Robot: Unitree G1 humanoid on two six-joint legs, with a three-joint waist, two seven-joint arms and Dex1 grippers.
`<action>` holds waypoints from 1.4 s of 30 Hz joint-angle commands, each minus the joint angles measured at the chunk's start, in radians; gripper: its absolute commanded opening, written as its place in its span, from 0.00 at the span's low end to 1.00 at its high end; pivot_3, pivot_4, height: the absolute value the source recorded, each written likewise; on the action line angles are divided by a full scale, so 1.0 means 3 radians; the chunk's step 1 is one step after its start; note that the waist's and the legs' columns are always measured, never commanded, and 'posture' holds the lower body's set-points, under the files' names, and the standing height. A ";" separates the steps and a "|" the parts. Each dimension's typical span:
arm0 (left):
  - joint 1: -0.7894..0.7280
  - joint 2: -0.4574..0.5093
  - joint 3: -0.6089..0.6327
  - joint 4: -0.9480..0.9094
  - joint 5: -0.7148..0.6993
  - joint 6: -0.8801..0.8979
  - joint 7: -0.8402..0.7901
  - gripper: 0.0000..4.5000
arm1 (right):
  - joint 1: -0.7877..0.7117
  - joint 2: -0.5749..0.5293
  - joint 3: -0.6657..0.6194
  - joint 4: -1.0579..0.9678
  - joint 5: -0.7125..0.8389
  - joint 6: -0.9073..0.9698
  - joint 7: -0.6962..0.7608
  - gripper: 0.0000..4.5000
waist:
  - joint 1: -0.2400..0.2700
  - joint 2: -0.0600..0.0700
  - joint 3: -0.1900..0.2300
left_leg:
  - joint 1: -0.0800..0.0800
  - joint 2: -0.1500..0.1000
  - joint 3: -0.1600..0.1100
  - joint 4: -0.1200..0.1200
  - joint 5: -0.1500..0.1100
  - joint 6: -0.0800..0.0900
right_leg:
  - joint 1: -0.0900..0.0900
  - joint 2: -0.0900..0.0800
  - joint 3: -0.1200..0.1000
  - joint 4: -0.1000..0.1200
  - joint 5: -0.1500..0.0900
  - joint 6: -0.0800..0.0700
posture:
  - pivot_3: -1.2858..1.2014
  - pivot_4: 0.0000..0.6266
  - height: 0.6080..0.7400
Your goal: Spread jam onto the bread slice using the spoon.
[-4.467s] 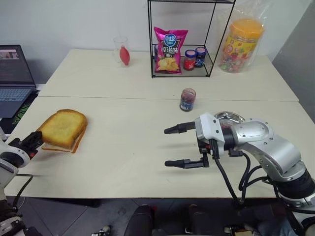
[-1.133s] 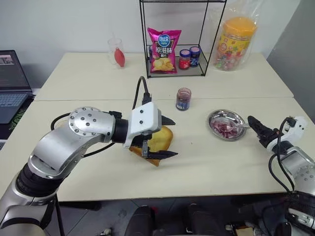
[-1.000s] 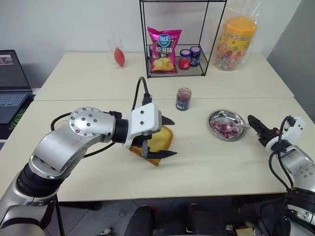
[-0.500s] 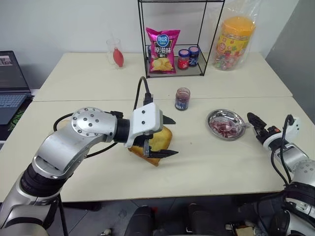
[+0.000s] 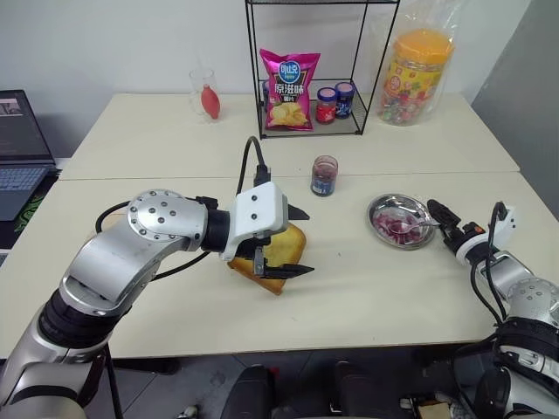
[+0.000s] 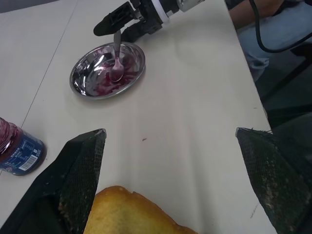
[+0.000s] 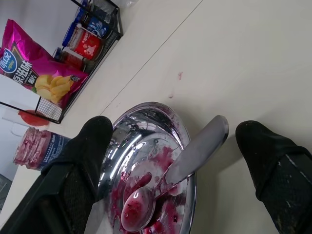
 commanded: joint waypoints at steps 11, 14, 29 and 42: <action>-0.0014 -0.0004 0.0037 0.0000 0.0088 -0.0071 -0.0067 1.00 | -0.0071 -0.0060 -0.0033 0.0070 -0.0030 -0.0196 0.0098 0.36 | 0.0000 0.0000 0.0000 | 0.0000 0.0000 0.0000 0.0000 0.0000 0.0000 | 0.0000 0.0000 0.0000 0.0000 0.0000 0.0000 | 0.52 0.24 1.00; -0.0004 0.0014 0.0053 0.0001 0.0095 -0.0068 -0.0083 1.00 | -0.0081 -0.0073 -0.0046 0.0062 -0.0028 -0.0208 0.0099 0.19 | 0.0000 0.0000 0.0000 | 0.0000 0.0000 0.0001 0.0000 0.0000 0.0000 | 0.0000 0.0000 0.0001 0.0000 0.0000 0.0000 | 0.52 0.24 1.00; 0.0270 0.0087 0.0691 0.0156 0.0161 0.0144 0.0479 1.00 | -0.0098 -0.0131 -0.0098 -0.1139 0.0506 0.0245 -0.0335 0.01 | 0.0000 0.0002 0.0001 | 0.0000 0.0001 -0.0001 0.0001 0.0000 0.0000 | 0.0000 -0.0001 0.0000 0.0000 0.0001 0.0001 | 0.52 0.24 1.00; 0.0471 -0.0008 0.0984 0.0368 0.0162 0.0343 0.0843 1.00 | -0.1335 -0.0066 0.1259 -0.1198 -0.0239 0.0010 -0.0219 0.01 | -0.0075 0.0006 0.0004 | -0.0002 0.0000 0.0006 0.0001 0.0000 0.0000 | -0.0007 -0.0001 -0.0001 0.0003 0.0003 0.0001 | 0.52 0.24 1.00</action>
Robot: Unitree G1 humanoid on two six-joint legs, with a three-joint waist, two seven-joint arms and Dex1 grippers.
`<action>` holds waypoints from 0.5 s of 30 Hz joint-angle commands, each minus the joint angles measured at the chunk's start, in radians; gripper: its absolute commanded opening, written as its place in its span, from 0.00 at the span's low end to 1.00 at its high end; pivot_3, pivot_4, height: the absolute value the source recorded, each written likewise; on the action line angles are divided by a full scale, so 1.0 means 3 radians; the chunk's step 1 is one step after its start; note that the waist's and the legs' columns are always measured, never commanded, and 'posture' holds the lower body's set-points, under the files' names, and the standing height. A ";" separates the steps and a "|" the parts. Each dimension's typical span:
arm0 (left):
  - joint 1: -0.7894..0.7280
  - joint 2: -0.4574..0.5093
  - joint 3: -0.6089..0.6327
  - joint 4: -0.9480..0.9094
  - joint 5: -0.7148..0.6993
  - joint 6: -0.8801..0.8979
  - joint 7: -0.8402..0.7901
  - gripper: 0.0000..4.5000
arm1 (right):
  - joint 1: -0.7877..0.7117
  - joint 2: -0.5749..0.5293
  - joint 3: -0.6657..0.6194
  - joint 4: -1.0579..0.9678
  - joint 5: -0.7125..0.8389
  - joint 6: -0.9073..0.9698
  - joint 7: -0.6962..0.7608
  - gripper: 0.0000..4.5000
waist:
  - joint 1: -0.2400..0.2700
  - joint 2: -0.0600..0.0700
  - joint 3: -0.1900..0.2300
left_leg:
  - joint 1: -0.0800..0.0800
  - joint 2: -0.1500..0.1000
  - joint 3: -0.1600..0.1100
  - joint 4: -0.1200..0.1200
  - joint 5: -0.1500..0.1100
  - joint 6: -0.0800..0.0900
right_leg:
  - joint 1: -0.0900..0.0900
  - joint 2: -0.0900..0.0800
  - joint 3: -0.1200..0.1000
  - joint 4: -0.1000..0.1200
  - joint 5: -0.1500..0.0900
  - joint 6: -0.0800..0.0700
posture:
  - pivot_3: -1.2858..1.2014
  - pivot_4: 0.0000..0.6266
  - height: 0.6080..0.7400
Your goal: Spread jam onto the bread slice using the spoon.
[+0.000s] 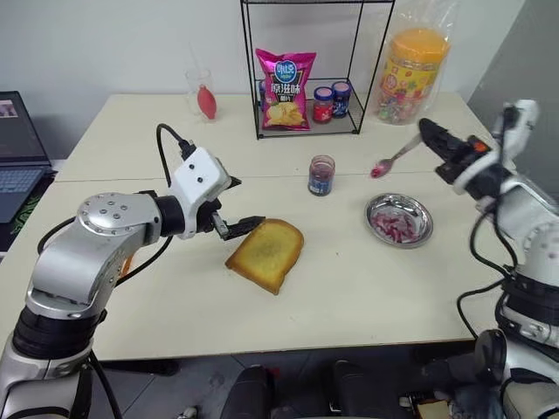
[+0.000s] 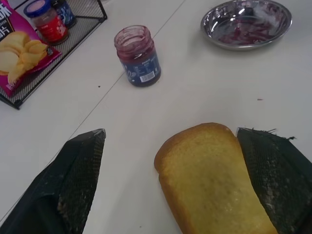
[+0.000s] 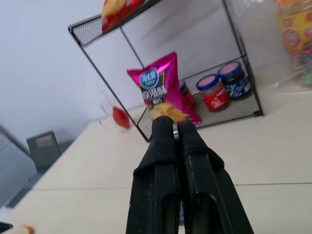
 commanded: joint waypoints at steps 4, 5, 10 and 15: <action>0.0022 -0.0089 0.0248 -0.0080 -0.0135 -0.0038 0.0056 1.00 | -0.0639 0.0204 0.0518 0.0670 -0.0702 -0.0637 0.0387 0.01 | -0.0006 0.0000 0.0000 | -0.0003 0.0003 0.0000 -0.0001 0.0000 0.0000 | -0.0004 0.0000 0.0000 0.0000 0.0009 -0.0015 | 0.52 0.24 1.00; 0.0041 -0.0106 0.0277 -0.0098 -0.0169 -0.0014 0.0069 1.00 | -0.0726 0.0248 0.0538 0.0805 -0.0771 -0.0724 0.0420 0.01 | -0.0004 0.0000 0.0000 | -0.0003 0.0003 0.0000 -0.0003 0.0000 0.0000 | -0.0005 0.0000 0.0000 0.0000 0.0009 -0.0015 | 0.52 0.24 1.00; 0.0066 -0.0150 0.0335 -0.0175 -0.0271 0.0063 0.0135 1.00 | -0.1105 0.0415 0.0653 0.1537 -0.1181 -0.1244 0.0635 0.01 | 0.0001 0.0000 0.0000 | -0.0006 0.0001 -0.0002 -0.0002 0.0000 0.0000 | -0.0006 -0.0004 0.0000 0.0000 0.0010 -0.0016 | 0.52 0.24 1.00; 0.0121 -0.0144 0.0394 -0.0357 -0.0507 0.0205 0.0092 1.00 | -0.1334 0.0540 0.0774 0.2123 -0.1533 -0.1703 0.0879 0.01 | -0.0006 0.0000 0.0000 | -0.0005 0.0001 -0.0002 -0.0002 0.0000 0.0000 | -0.0006 -0.0005 0.0001 0.0001 0.0010 -0.0016 | 0.52 0.24 1.00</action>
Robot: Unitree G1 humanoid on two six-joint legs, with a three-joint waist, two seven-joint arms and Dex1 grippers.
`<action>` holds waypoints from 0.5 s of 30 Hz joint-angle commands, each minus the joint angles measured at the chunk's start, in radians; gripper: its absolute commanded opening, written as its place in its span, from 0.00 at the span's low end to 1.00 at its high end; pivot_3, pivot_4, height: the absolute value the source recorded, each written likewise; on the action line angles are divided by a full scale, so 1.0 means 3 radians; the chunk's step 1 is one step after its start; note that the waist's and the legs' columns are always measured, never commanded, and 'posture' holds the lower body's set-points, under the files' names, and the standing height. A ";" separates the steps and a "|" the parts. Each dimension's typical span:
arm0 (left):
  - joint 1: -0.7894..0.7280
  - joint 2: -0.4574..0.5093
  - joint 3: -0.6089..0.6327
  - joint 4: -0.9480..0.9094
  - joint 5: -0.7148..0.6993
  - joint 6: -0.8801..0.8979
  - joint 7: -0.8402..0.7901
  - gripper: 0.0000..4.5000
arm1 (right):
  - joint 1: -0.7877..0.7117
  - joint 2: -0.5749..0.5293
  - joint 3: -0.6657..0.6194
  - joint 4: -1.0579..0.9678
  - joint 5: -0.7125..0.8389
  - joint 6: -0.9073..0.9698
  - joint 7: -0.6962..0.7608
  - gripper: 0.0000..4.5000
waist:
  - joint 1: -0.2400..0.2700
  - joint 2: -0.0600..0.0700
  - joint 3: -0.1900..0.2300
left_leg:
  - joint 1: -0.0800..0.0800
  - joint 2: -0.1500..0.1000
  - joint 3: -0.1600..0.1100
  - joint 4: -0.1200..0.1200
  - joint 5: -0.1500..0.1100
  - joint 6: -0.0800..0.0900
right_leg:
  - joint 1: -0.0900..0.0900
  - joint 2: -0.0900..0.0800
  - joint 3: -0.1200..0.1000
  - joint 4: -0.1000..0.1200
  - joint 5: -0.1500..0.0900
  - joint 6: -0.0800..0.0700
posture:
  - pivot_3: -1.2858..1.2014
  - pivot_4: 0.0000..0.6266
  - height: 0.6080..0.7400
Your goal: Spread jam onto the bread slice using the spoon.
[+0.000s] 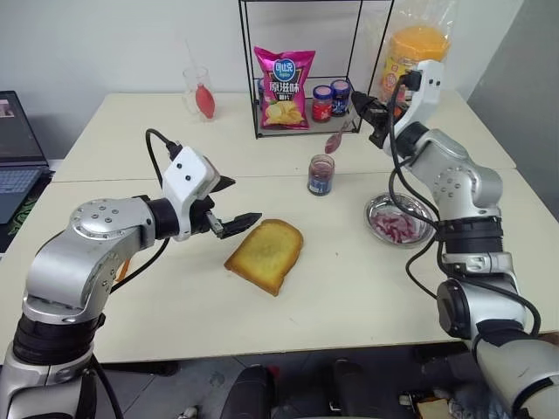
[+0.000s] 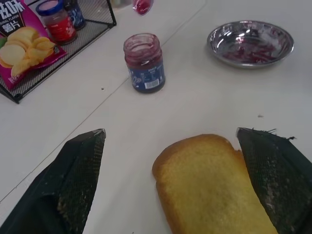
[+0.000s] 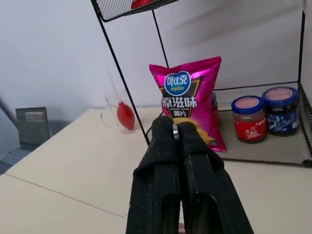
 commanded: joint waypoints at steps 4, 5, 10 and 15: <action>0.0009 0.0064 0.0152 -0.0210 -0.0185 0.0116 0.0050 1.00 | -0.0281 0.0120 0.0040 0.0557 -0.0343 -0.0544 0.0303 0.01 | -0.0003 0.0000 0.0000 | 0.0001 0.0001 -0.0002 -0.0001 0.0000 0.0000 | 0.0000 -0.0001 -0.0001 0.0003 0.0000 0.0000 | 0.52 0.24 1.00; -0.0001 0.0065 0.0148 -0.0205 -0.0189 0.0124 0.0063 1.00 | -0.0303 0.0134 0.0041 0.0634 -0.0381 -0.0596 0.0323 0.01 | -0.0003 0.0000 0.0000 | 0.0001 0.0001 -0.0003 0.0000 0.0000 0.0000 | 0.0000 -0.0001 -0.0001 0.0004 0.0000 -0.0001 | 0.52 0.24 1.00; -0.0026 0.0073 0.0124 -0.0205 -0.0204 0.0141 0.0089 1.00 | -0.0365 0.0167 0.0134 0.0950 -0.0648 -0.0898 0.0441 0.01 | -0.0004 0.0000 0.0000 | 0.0002 0.0000 -0.0002 0.0000 0.0000 -0.0001 | -0.0001 -0.0001 0.0000 0.0005 0.0000 -0.0001 | 0.52 0.24 1.00; -0.0055 0.0078 0.0087 -0.0203 -0.0201 0.0153 0.0109 1.00 | -0.0359 0.0191 0.0215 0.1136 -0.0886 -0.1159 0.0498 0.01 | -0.0005 0.0000 0.0000 | 0.0002 0.0000 -0.0002 0.0000 0.0000 -0.0001 | -0.0001 -0.0001 0.0000 0.0006 0.0000 -0.0001 | 0.52 0.24 1.00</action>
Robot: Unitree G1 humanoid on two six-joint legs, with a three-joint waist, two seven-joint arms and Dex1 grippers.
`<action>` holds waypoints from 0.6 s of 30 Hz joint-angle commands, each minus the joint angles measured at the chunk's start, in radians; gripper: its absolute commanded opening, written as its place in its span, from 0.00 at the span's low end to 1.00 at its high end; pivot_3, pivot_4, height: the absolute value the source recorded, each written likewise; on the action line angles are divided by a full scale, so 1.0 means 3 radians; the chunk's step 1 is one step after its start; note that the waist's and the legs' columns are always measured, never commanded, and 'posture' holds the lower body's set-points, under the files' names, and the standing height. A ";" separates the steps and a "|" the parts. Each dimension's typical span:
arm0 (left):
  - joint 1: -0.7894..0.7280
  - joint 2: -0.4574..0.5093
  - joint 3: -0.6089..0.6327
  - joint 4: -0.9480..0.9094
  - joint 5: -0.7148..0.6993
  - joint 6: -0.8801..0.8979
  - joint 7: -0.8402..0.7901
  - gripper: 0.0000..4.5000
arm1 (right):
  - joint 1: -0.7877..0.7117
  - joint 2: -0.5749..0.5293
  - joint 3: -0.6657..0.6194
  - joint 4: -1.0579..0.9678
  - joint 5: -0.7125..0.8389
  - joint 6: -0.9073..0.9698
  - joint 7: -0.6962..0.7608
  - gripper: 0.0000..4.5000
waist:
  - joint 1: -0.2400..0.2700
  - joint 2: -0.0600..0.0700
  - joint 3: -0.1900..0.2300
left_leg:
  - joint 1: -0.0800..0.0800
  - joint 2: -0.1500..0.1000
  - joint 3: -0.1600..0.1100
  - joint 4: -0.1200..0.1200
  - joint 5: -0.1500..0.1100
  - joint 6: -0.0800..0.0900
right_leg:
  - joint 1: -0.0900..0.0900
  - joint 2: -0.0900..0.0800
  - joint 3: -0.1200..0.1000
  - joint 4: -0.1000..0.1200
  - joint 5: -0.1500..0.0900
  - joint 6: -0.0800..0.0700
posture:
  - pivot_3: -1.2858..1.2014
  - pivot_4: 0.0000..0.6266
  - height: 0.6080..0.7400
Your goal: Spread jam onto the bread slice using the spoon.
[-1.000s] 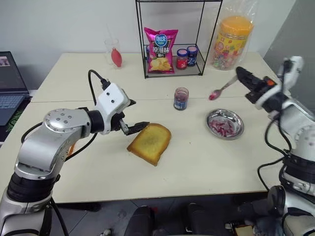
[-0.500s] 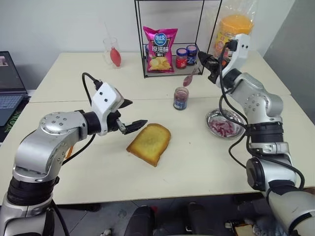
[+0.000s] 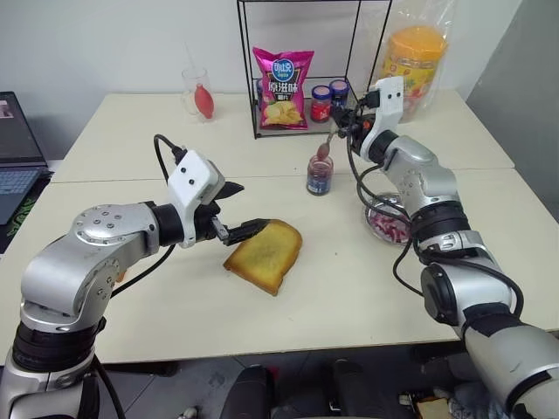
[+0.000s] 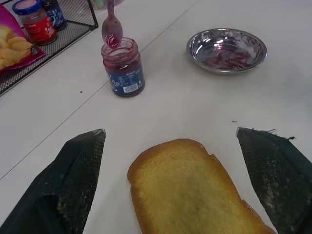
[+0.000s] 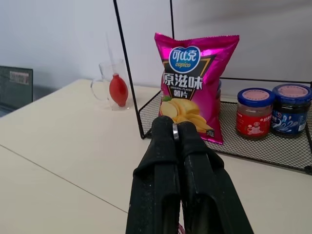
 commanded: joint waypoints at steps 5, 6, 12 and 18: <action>-0.0133 0.0054 0.0011 -0.0075 0.0000 0.0000 0.0032 1.00 | -0.0109 0.0027 0.0083 0.0167 -0.0330 -0.0420 0.0038 0.01 | 0.0000 0.0000 0.0000 | 0.0000 -0.0001 0.0001 0.0001 0.0000 0.0000 | 0.0000 0.0000 0.0001 0.0001 0.0000 0.0000 | 0.52 0.24 1.00; -0.0140 0.0056 0.0003 -0.0071 0.0004 -0.0003 0.0029 1.00 | -0.0104 0.0029 0.0112 0.0206 -0.0388 -0.0480 0.0019 0.01 | 0.0000 0.0000 0.0000 | 0.0001 -0.0001 0.0001 0.0000 0.0000 0.0000 | 0.0000 0.0000 0.0001 0.0002 0.0000 0.0000 | 0.52 0.24 1.00; -0.0179 0.0048 -0.0034 -0.0046 0.0018 -0.0008 0.0036 1.00 | -0.0096 0.0064 0.0183 0.0451 -0.0606 -0.0691 -0.0051 0.01 | -0.0001 0.0000 0.0000 | 0.0003 -0.0001 0.0000 0.0002 0.0000 -0.0001 | -0.0001 -0.0002 0.0001 0.0011 0.0000 -0.0001 | 0.52 0.24 1.00; -0.0163 0.0067 -0.0066 -0.0044 0.0052 -0.0030 0.0026 1.00 | -0.0124 0.0145 0.0124 0.0623 -0.0598 -0.0638 -0.0099 0.01 | -0.0004 0.0000 0.0000 | 0.0005 -0.0001 0.0000 0.0002 0.0001 -0.0002 | -0.0002 -0.0002 0.0001 0.0018 -0.0001 -0.0002 | 0.52 0.24 1.00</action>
